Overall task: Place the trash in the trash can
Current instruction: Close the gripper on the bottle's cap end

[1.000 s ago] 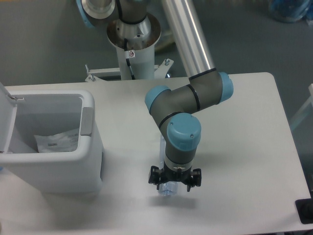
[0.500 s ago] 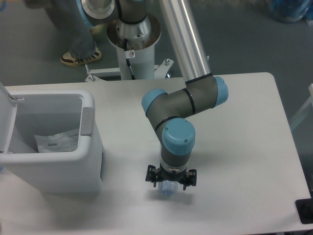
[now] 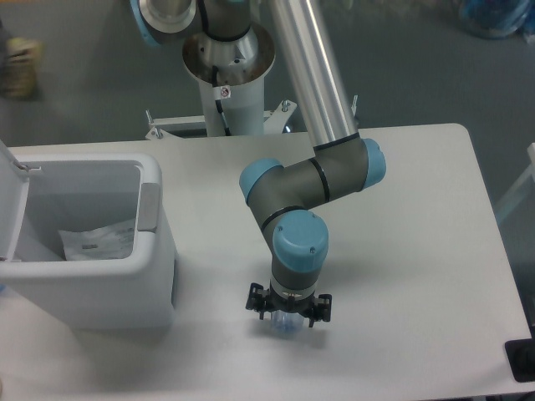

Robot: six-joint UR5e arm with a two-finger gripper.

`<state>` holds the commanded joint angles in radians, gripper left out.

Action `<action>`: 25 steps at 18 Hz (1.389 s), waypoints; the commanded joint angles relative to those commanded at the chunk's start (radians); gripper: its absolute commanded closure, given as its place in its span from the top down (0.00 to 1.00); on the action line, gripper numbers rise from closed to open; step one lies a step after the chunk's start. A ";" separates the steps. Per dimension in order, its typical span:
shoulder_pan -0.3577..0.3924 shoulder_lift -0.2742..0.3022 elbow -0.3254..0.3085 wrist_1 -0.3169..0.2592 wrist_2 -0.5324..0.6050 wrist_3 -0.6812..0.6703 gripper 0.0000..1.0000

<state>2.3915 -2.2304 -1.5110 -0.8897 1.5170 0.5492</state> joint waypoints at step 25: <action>-0.003 0.009 0.000 0.000 0.003 -0.002 0.73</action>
<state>2.3884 -2.2212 -1.5110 -0.8897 1.5202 0.5476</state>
